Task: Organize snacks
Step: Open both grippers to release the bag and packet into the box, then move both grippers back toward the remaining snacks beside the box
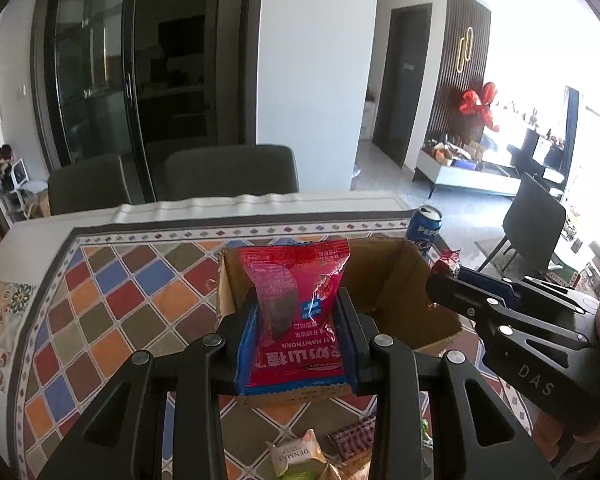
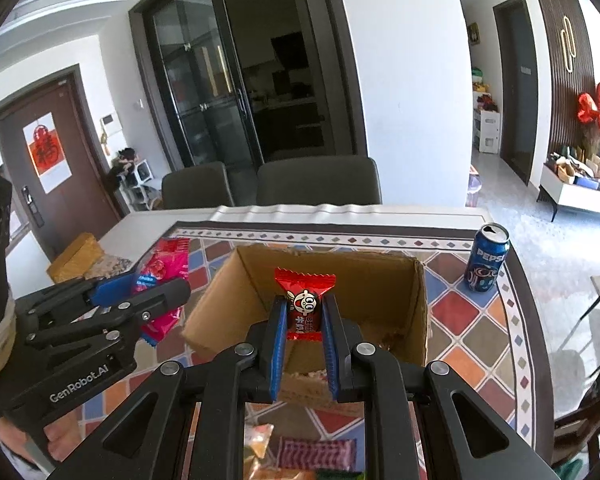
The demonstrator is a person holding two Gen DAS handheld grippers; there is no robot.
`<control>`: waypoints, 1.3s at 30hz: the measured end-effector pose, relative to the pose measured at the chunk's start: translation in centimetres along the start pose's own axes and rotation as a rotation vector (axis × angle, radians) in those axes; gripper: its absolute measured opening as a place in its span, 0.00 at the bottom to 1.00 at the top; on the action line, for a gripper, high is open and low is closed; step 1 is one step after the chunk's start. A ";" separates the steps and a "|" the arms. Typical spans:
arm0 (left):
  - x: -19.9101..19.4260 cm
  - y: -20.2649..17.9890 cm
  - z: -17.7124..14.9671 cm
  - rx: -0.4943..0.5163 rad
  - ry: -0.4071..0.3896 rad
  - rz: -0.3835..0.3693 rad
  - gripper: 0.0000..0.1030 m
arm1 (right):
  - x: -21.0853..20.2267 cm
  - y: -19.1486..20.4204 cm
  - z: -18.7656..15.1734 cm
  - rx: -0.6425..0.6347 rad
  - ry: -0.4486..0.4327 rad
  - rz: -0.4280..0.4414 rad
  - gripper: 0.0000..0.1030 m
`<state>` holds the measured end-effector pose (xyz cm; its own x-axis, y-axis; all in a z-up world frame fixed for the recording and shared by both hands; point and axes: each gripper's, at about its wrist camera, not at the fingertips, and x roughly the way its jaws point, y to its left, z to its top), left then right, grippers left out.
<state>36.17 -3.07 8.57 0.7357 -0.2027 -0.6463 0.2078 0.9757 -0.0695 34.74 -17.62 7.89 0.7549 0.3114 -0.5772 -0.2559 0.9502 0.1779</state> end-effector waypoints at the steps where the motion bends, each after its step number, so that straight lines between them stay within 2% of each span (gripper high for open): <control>1: 0.4 0.1 0.1 0.001 0.009 0.002 0.34 | 0.5 -0.1 0.2 -0.001 0.010 -0.004 0.17; 11: 4.3 0.5 0.6 -0.004 0.096 0.019 0.36 | 3.6 -0.7 1.0 -0.007 0.079 -0.021 0.18; 13: 4.5 0.7 0.6 -0.004 0.095 0.037 0.44 | 4.2 -0.9 1.0 -0.004 0.088 -0.037 0.20; 14: 4.5 0.7 0.6 -0.003 0.093 0.043 0.50 | 4.6 -1.1 1.0 -0.005 0.103 -0.051 0.28; 15: 4.3 0.7 0.5 0.001 0.089 0.050 0.52 | 4.8 -1.2 1.0 0.001 0.113 -0.058 0.36; 16: 4.2 0.7 0.4 0.006 0.087 0.054 0.52 | 4.9 -1.3 0.8 0.010 0.118 -0.060 0.37; 19: 3.7 0.6 0.2 0.017 0.080 0.055 0.60 | 4.7 -1.5 0.4 0.017 0.123 -0.060 0.37; 24: 2.7 0.3 -0.4 0.021 0.077 0.045 0.65 | 3.7 -1.0 -0.1 0.009 0.120 -0.038 0.37; 32: 0.0 -0.4 -1.6 0.043 0.043 0.059 0.71 | 1.5 -0.5 -0.9 -0.008 0.107 -0.038 0.37; 39: -1.8 -0.8 -3.1 0.046 0.036 0.054 0.72 | 0.1 -0.3 -2.3 -0.010 0.121 -0.039 0.37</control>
<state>32.70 -3.21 7.44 0.7232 -0.1464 -0.6750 0.1987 0.9801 0.0004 33.53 -17.95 5.96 0.6860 0.2697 -0.6757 -0.2343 0.9612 0.1457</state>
